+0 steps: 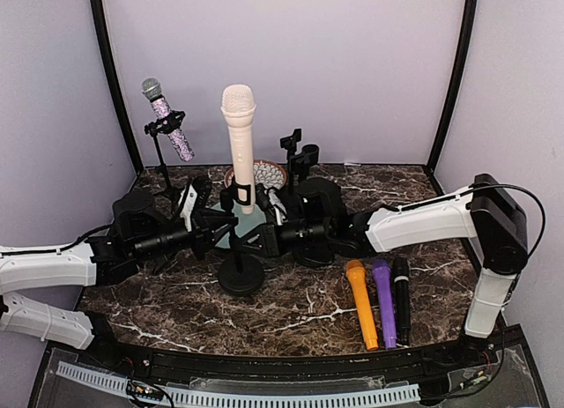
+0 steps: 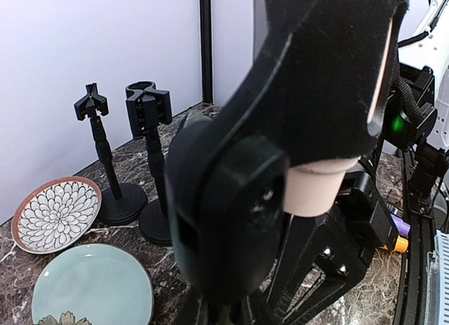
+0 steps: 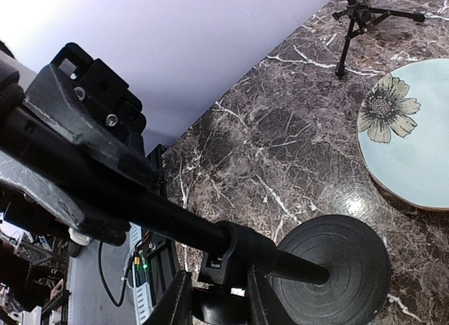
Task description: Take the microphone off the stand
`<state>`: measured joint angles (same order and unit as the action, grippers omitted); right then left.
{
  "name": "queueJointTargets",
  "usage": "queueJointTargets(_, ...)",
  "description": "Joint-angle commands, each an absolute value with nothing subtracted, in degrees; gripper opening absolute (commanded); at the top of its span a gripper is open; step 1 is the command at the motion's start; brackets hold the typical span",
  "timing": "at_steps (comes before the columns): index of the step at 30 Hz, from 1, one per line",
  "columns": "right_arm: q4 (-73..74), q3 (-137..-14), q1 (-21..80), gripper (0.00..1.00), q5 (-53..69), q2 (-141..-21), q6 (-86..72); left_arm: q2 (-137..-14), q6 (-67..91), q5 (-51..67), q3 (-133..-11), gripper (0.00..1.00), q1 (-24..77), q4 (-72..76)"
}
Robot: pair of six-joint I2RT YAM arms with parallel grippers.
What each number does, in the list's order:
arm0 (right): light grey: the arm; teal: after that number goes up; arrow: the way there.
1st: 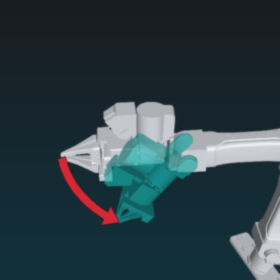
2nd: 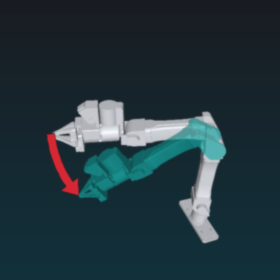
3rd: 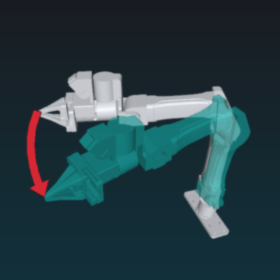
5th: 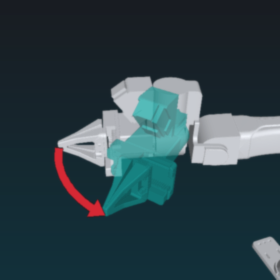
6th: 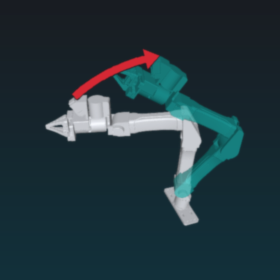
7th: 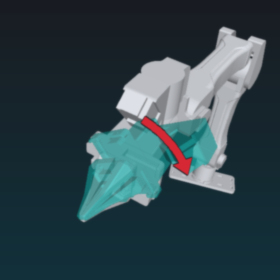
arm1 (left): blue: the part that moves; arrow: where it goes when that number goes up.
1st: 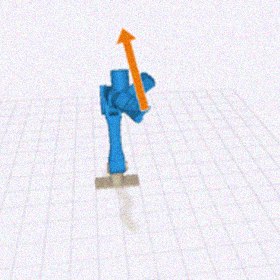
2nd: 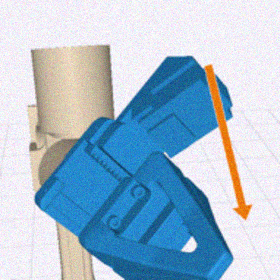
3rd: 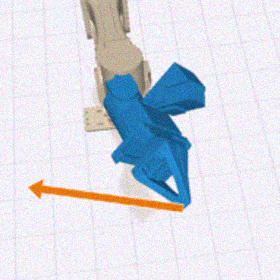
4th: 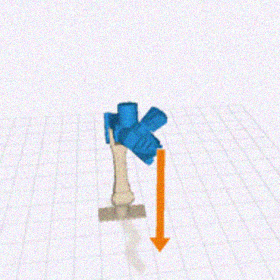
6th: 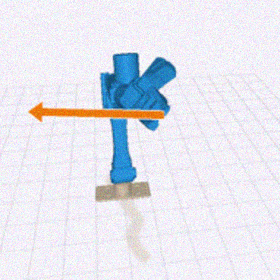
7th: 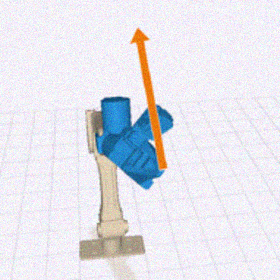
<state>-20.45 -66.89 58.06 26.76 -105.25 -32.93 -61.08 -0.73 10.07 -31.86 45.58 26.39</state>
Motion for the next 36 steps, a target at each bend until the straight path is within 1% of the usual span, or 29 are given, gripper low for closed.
queueJointTargets(1, -19.63, -68.64, 57.98, 0.14, 23.63, -105.06, -30.68, -60.36, -0.61, 9.32, -33.61, 0.00, 45.78, 32.52)
queueJointTargets(8, -16.69, -69.26, 58.01, 0.07, 19.72, -104.78, -28.00, -62.65, 1.34, 6.48, -32.52, 0.00, 45.79, 35.21)
queueJointTargets(13, -15.48, -68.45, 58.42, 0.06, 15.97, -104.21, -25.60, -64.68, 3.06, 4.08, -31.12, 0.00, 45.78, 37.86)
queueJointTargets(18, -13.72, -68.14, 59.83, 0.05, 9.55, -104.16, -21.14, -67.14, 4.55, 2.93, -30.11, 0.00, 45.79, 40.70)
queueJointTargets(25, -17.73, -65.77, 60.37, 0.04, 7.40, -104.06, -20.61, -68.48, 3.47, 5.96, -27.75, 0.00, 45.79, 44.97)
queueJointTargets(30, -20.86, -63.47, 60.36, 0.03, 7.33, -103.74, -20.13, -68.96, 1.88, 8.25, -26.51, 0.00, 45.75, 45.36)
queueJointTargets(33, -24.18, -60.49, 60.47, 0.04, 6.55, -102.35, -19.64, -69.82, 0.72, 10.05, -26.07, 0.00, 45.79, 45.09)
queueJointTargets(34, -24.82, -59.71, 60.47, 0.07, 6.52, -101.63, -19.02, -70.02, 0.44, 10.39, -26.10, 0.00, 45.79, 44.87)
queueJointTargets(36, -25.66, -58.83, 60.46, 0.14, 7.85, -100.78, -18.08, -70.65, 0.36, 10.97, -25.98, 0.00, 45.79, 44.53)
